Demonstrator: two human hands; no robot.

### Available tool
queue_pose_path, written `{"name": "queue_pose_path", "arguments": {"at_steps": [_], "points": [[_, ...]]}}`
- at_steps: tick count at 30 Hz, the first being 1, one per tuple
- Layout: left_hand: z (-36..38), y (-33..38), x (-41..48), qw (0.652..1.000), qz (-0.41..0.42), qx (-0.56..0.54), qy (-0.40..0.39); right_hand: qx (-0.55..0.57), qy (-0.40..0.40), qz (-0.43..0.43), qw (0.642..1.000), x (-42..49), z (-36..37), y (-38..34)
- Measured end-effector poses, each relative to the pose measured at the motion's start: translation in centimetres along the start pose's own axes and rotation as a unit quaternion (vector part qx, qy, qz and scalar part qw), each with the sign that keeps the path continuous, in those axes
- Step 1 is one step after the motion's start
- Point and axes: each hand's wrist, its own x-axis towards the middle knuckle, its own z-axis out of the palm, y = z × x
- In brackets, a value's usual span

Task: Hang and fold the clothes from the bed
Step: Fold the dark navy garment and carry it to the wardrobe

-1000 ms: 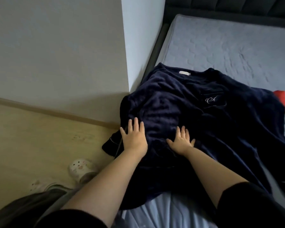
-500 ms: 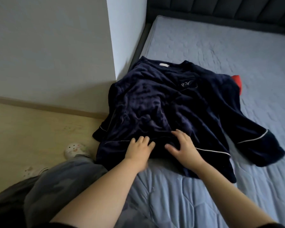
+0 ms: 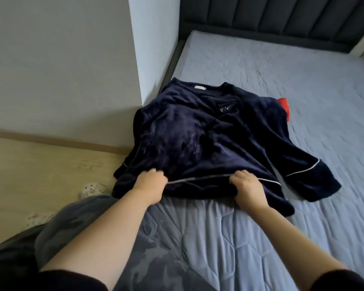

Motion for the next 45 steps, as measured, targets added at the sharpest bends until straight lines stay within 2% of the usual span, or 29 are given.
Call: {"name": "queue_pose_path", "arguments": {"at_steps": [1,2,3,4,9,10,12,13,14,15,16,17,18,20,21,22,25,26,27,28,30,31,33,35,37,39,40,42,45], "points": [[0.4,0.6,0.0,0.993,-0.008,0.035,-0.112,-0.035,-0.137,0.003,0.99,-0.2,0.2,0.2],[0.7,1.3,-0.1,0.984,-0.005,0.058,-0.167,-0.043,-0.26,0.019,0.964,-0.8,0.7,0.2],[0.9,1.8,-0.1,0.982,0.011,0.077,-0.173,-0.032,-0.333,0.034,0.942,-1.4,1.3,0.1],[1.1,2.3,-0.1,0.983,0.039,0.091,-0.153,-0.013,-0.352,0.041,0.935,-1.9,1.8,0.0],[2.9,3.1,0.3,0.977,0.199,0.055,-0.05,0.035,-0.267,0.069,0.96,-2.9,2.2,-0.4],[3.3,3.4,0.3,0.973,0.216,0.066,-0.038,0.079,-0.269,0.086,0.956,-2.8,2.1,-0.2],[3.7,4.2,0.4,0.964,0.245,0.1,-0.005,0.239,-0.244,0.172,0.924,-2.8,1.5,-0.2],[3.8,4.5,0.5,0.959,0.26,0.114,0.013,0.319,-0.174,0.233,0.902,-2.8,1.3,0.2],[3.8,4.9,0.6,0.954,0.273,0.122,0.025,0.324,-0.065,0.281,0.901,-2.6,1.1,0.8],[3.6,5.2,0.7,0.951,0.283,0.124,0.029,0.259,0.036,0.313,0.913,-2.5,1.1,1.5],[3.5,5.4,0.8,0.95,0.289,0.117,0.027,0.164,0.088,0.344,0.92,-2.5,1.2,2.3],[3.4,5.7,0.8,0.951,0.29,0.105,0.023,0.103,0.096,0.384,0.913,-2.6,1.5,3.1],[3.3,5.9,0.8,0.954,0.286,0.09,0.022,0.098,0.062,0.438,0.891,-2.6,1.6,3.7],[3.3,6.1,0.9,0.958,0.278,0.063,0.03,0.188,-0.009,0.531,0.826,-2.3,2.1,5.2],[3.3,6.1,0.9,0.96,0.272,0.05,0.032,0.233,-0.037,0.547,0.803,-2.1,2.3,6.1],[3.2,6.0,0.9,0.963,0.266,0.037,0.031,0.258,-0.042,0.546,0.796,-1.9,2.1,6.8],[3.3,5.8,1.1,0.966,0.26,0.007,0.012,0.181,0.039,0.544,0.819,-2.4,1.1,8.3],[3.4,6.0,1.1,0.965,0.261,-0.008,-0.011,0.127,0.031,0.544,0.829,-2.8,1.1,8.4],[3.4,6.2,1.1,0.966,0.255,-0.03,-0.039,0.068,-0.011,0.539,0.839,-3.0,1.3,8.3],[3.5,6.4,1.0,0.967,0.241,-0.06,-0.063,0.007,-0.058,0.527,0.848,-3.1,1.7,7.6],[3.5,6.6,1.2,0.97,0.168,-0.147,-0.094,-0.059,-0.067,0.461,0.883,-2.1,2.5,5.8],[3.3,6.3,1.3,0.965,0.121,-0.217,-0.089,-0.048,-0.052,0.419,0.905,-1.0,2.7,4.4],[3.0,5.1,1.7,0.945,0.044,-0.322,-0.026,0.008,-0.038,0.324,0.945,1.8,3.2,1.1],[3.0,2.7,1.9,0.949,-0.022,-0.31,0.062,0.058,-0.04,0.244,0.967,4.5,3.9,-2.6],[3.5,-0.8,1.8,0.944,-0.114,-0.282,0.127,0.101,-0.059,0.199,0.973,6.7,4.9,-6.0],[4.5,-4.5,1.1,0.93,-0.231,-0.262,0.115,0.143,-0.108,0.188,0.966,7.8,6.4,-8.6],[5.1,-6.3,0.5,0.912,-0.293,-0.275,0.078,0.147,-0.143,0.192,0.96,8.0,7.3,-9.5],[6.0,-8.5,-0.7,0.838,-0.371,-0.399,0.016,0.109,-0.199,0.204,0.952,7.9,9.2,-10.5],[6.2,-9.3,-1.8,0.701,-0.35,-0.622,-0.013,0.071,-0.211,0.218,0.95,8.1,10.4,-10.9]]}}
